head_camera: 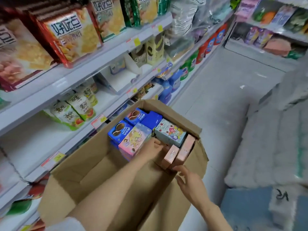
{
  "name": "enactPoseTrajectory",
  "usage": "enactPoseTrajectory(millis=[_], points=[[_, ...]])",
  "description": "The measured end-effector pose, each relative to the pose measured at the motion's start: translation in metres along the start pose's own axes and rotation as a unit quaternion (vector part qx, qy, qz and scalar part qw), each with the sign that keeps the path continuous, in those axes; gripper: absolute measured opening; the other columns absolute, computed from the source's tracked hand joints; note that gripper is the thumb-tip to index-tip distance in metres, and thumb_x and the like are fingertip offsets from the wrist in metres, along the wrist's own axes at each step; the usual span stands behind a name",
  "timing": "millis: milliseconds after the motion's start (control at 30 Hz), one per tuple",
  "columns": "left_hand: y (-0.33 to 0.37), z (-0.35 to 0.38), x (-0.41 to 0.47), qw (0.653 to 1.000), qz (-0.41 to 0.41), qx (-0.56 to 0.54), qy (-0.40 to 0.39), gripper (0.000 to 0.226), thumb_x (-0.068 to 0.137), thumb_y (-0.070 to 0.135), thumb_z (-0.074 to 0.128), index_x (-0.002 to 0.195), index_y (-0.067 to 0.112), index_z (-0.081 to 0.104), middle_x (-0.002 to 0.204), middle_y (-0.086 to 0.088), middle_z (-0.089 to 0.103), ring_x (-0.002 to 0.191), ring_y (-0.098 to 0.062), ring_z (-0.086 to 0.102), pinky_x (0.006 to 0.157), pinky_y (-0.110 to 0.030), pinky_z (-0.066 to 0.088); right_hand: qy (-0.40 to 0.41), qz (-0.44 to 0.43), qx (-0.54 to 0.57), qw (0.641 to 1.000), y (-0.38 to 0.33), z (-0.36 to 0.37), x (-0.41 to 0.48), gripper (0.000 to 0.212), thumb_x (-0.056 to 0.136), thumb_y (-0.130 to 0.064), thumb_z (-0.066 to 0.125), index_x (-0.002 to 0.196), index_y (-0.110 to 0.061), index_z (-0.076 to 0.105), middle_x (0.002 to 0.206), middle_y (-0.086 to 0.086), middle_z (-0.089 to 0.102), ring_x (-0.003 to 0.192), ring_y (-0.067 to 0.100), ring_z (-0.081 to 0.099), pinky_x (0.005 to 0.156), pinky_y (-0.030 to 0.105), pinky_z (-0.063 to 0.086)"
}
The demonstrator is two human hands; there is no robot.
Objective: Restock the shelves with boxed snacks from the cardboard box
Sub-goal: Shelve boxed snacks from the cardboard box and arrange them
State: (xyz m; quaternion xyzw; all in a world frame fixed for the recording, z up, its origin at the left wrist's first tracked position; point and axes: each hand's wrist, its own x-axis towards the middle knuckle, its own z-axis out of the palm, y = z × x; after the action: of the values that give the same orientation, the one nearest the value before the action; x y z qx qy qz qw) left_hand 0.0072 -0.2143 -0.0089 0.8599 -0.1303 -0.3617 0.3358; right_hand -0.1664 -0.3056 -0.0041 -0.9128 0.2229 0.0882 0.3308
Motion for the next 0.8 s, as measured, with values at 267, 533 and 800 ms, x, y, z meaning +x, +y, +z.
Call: enactPoseTrajectory(millis=[267, 533, 800], points=[[-0.051, 0.113, 0.203, 0.973, -0.182, -0.139, 0.003, 0.103, 0.037, 0.074, 0.057, 0.117, 0.009, 0.053, 0.11, -0.01, 0.064, 0.095, -0.025, 0.065, 0.088, -0.041, 0.053, -0.045, -0.023, -0.042, 0.998, 0.078, -0.019, 0.119, 0.019, 0.091, -0.022, 0.054, 0.109, -0.025, 0.06, 0.111, -0.003, 0.06, 0.089, 0.017, 0.061, 0.071, 0.028, 0.045], [-0.003, 0.104, 0.19, 0.889, -0.297, -0.344, -0.058, 0.061, 0.087, 0.042, 0.061, 0.135, 0.01, 0.041, 0.129, -0.008, 0.05, 0.1, -0.018, 0.055, 0.081, -0.027, 0.047, -0.068, -0.024, 0.019, 0.997, 0.104, -0.001, 0.149, 0.022, 0.087, -0.012, 0.06, 0.107, -0.018, 0.064, 0.104, 0.005, 0.062, 0.091, 0.025, 0.061, 0.075, 0.035, 0.048], [-0.011, 0.089, 0.13, 0.951, -0.188, -0.234, 0.071, 0.073, 0.051, 0.065, 0.066, 0.106, 0.017, 0.059, 0.103, 0.0, 0.07, 0.088, -0.015, 0.067, 0.08, -0.038, 0.055, 0.035, 0.046, 0.156, 0.986, 0.107, -0.008, 0.161, 0.023, 0.089, -0.003, 0.054, 0.1, -0.018, 0.066, 0.1, -0.008, 0.061, 0.091, 0.011, 0.058, 0.074, 0.006, 0.038]])
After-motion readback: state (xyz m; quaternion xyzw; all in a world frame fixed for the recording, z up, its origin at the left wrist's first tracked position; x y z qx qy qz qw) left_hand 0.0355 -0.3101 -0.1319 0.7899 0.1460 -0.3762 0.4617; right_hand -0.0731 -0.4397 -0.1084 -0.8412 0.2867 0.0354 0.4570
